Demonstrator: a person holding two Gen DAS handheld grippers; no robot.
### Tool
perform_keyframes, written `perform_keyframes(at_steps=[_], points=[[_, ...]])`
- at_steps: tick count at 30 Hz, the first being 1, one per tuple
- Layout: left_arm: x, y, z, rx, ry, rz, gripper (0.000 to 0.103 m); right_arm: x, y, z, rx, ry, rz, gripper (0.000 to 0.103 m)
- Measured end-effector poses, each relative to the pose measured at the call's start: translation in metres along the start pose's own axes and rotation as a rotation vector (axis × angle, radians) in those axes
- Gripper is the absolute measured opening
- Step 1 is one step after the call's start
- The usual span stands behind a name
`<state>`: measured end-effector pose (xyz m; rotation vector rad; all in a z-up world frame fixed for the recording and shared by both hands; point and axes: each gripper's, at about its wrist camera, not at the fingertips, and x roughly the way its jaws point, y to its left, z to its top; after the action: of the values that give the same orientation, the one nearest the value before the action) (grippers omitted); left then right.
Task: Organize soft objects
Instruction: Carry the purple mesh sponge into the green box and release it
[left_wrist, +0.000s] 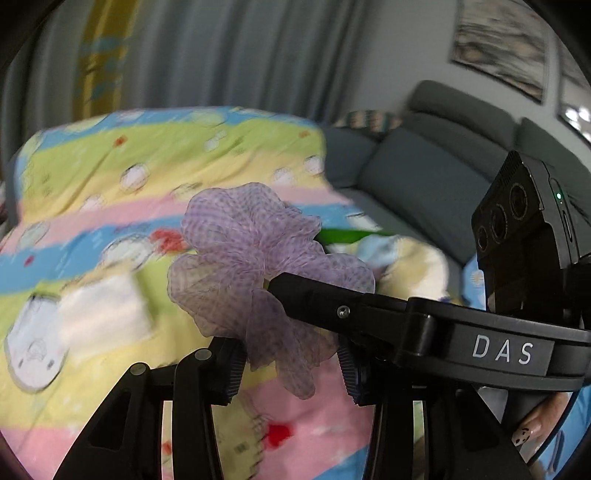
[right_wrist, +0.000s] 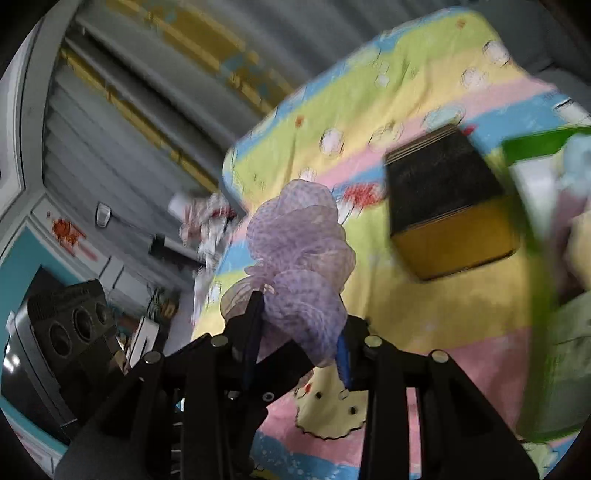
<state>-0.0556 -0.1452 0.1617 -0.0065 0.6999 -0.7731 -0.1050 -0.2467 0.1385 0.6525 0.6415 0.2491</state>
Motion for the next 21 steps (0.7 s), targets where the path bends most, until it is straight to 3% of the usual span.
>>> perform_keyframes(at_steps=[9,15,21], points=[[0.055,-0.093,0.019,0.151,0.006,-0.183,0.044,-0.084,-0.061,0.013,0.125,-0.24,-0.165,0.034],[0.095,-0.124,0.019,0.19,0.07,-0.276,0.044,-0.117,-0.094,0.008,0.211,-0.327,-0.299,0.034],[0.118,-0.147,0.013,0.225,0.127,-0.288,0.044,-0.133,-0.127,0.001,0.302,-0.354,-0.393,0.034]])
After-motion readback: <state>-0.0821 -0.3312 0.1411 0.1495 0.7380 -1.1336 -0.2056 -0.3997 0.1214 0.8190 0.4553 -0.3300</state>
